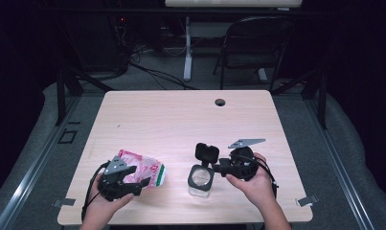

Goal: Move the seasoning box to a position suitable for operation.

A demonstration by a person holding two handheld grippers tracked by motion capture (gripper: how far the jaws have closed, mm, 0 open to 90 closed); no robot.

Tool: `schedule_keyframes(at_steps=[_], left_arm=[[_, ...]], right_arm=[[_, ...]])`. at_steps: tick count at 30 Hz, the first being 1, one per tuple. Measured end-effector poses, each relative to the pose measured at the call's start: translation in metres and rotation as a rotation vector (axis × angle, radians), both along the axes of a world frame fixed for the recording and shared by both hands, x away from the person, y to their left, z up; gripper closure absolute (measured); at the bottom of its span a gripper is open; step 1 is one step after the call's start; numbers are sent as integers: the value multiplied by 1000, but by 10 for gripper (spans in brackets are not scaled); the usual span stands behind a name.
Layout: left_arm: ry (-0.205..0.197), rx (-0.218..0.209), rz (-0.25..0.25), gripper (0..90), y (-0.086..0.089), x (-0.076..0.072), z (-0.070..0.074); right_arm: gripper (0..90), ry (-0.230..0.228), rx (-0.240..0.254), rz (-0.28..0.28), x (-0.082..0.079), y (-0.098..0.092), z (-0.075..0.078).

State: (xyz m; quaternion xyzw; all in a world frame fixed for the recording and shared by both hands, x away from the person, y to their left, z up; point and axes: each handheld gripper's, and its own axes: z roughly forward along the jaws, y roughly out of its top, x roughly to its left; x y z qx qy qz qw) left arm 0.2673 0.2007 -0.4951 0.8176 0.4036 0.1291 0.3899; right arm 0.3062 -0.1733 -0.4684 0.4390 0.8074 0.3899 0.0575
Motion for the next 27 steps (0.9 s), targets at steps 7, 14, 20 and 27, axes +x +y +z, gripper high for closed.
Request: schedule_keyframes(at_steps=[7,14,20,27], left_arm=[[0,20,-12,242,-1,-9,-14],[10,30,-8,240,1,-12,-25],[22,53,-12,241,-2,-10,-35],[8,118,-11,244,-8,-7,-46]], right_arm=[[581,-3,12,-4,1,0,-1],[577,3,3,1,1,2,-1],[574,5,6,-7,0,0,-1],[571,2,4,-4,0,1,-1]])
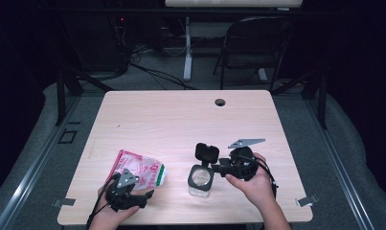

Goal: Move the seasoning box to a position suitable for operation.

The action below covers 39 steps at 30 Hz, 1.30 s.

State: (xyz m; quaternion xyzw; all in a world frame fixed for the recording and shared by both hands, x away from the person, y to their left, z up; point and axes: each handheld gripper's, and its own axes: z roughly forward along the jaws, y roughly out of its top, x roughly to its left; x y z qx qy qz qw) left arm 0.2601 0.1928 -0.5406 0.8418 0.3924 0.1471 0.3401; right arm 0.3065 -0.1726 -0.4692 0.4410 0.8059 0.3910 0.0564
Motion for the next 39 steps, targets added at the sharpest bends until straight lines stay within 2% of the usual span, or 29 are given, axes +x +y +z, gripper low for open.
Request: schedule_keyframes(at_steps=[13,27,33,39], left_arm=[[-20,11,28,304,0,7,-5],[-39,7,33,483,0,11,-9],[-37,-6,43,574,3,12,-10],[-23,-33,47,617,8,15,-11]], right_arm=[[568,-6,6,0,0,1,0],[566,-3,3,0,1,1,-1],[566,-5,5,0,1,1,-1],[566,-4,4,1,1,1,-1]])
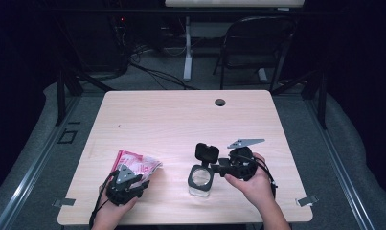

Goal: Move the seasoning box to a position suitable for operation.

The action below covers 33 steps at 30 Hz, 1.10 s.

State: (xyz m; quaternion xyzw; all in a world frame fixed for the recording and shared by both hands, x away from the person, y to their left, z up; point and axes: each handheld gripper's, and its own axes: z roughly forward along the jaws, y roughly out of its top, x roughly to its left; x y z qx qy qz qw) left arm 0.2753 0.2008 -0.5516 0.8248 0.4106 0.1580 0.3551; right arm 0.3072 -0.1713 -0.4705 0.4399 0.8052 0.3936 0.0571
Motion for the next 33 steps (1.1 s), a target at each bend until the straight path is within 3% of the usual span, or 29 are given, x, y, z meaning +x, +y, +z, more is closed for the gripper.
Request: schedule_keyframes(at_steps=[11,22,27,33], left_arm=[[26,-52,23,686,8,4,-1],[16,-63,45,886,13,5,0],[9,-62,45,895,14,5,0],[22,-60,50,831,14,7,-3]], right_arm=[[566,1,0,1,0,0,0],[566,7,1,2,0,2,-1],[566,5,1,1,0,1,-1],[566,9,2,0,0,1,-1]])
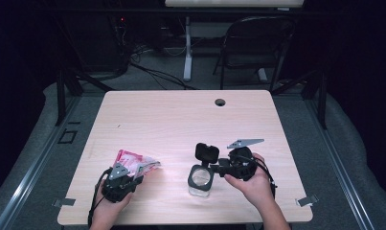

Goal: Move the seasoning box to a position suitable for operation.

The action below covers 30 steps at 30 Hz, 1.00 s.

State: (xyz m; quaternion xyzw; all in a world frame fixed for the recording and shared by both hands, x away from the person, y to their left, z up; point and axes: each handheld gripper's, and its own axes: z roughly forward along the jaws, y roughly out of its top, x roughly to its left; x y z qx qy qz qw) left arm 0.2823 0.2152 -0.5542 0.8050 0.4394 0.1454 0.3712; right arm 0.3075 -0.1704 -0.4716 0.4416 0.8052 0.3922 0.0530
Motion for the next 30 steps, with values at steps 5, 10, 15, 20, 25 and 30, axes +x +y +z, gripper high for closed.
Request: schedule_keyframes(at_steps=[5,10,15,20,25,30], left_arm=[[8,-6,8,776,1,1,-2],[11,5,8,765,-1,2,-4],[12,18,3,801,-3,3,-6],[16,20,11,822,-4,4,-8],[20,23,9,840,-3,5,-8],[19,27,9,865,-3,5,-8]], right_arm=[[566,-2,1,4,0,1,0],[566,3,0,6,0,1,-1],[566,5,-1,3,0,1,-1],[566,5,-1,2,0,2,-1],[566,5,-2,6,0,1,0],[566,4,-2,6,0,1,0]])
